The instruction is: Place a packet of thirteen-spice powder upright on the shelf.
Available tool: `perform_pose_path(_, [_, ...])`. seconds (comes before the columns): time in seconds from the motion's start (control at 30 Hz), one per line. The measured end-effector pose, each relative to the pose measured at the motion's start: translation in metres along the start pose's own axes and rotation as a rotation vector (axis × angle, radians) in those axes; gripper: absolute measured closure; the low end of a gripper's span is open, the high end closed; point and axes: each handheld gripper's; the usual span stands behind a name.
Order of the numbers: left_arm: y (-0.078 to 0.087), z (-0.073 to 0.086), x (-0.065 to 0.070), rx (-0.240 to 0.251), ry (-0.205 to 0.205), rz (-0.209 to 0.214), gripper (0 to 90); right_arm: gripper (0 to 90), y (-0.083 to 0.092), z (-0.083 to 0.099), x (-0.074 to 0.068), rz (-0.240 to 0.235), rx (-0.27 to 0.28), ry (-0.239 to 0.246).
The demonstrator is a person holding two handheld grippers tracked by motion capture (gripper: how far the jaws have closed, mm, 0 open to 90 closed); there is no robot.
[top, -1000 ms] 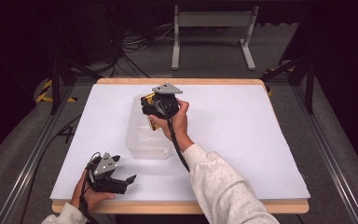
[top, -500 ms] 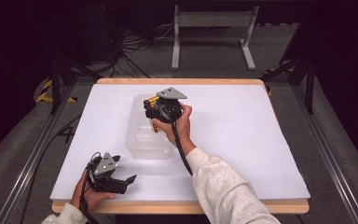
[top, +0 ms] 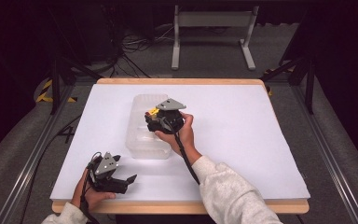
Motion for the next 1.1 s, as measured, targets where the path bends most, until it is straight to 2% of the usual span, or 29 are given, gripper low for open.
perform_pose_path(0.1, [0.000,0.000,0.000,0.000,0.005,0.000,7.3,31.8,0.002,0.003,-0.001,0.005,0.009,0.028])
perform_pose_path(0.53, [0.000,0.001,0.000,-0.006,0.002,-0.007,7.2,31.8,0.010,0.008,0.004,-0.026,0.003,0.074])
perform_pose_path(0.83, [0.000,0.000,0.000,-0.006,0.002,-0.010,7.3,30.8,0.013,0.011,0.005,-0.026,-0.022,0.118])
perform_pose_path(1.1, [0.000,0.000,0.000,-0.008,0.002,-0.013,7.2,30.6,0.013,0.011,0.005,-0.029,-0.030,0.123])
Point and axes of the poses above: each handheld gripper's, and its own axes: y roughly backward along the jaws, z roughly out of its underside, x roughly to its right, and after that the axes turned 4 degrees about -y, right-handed
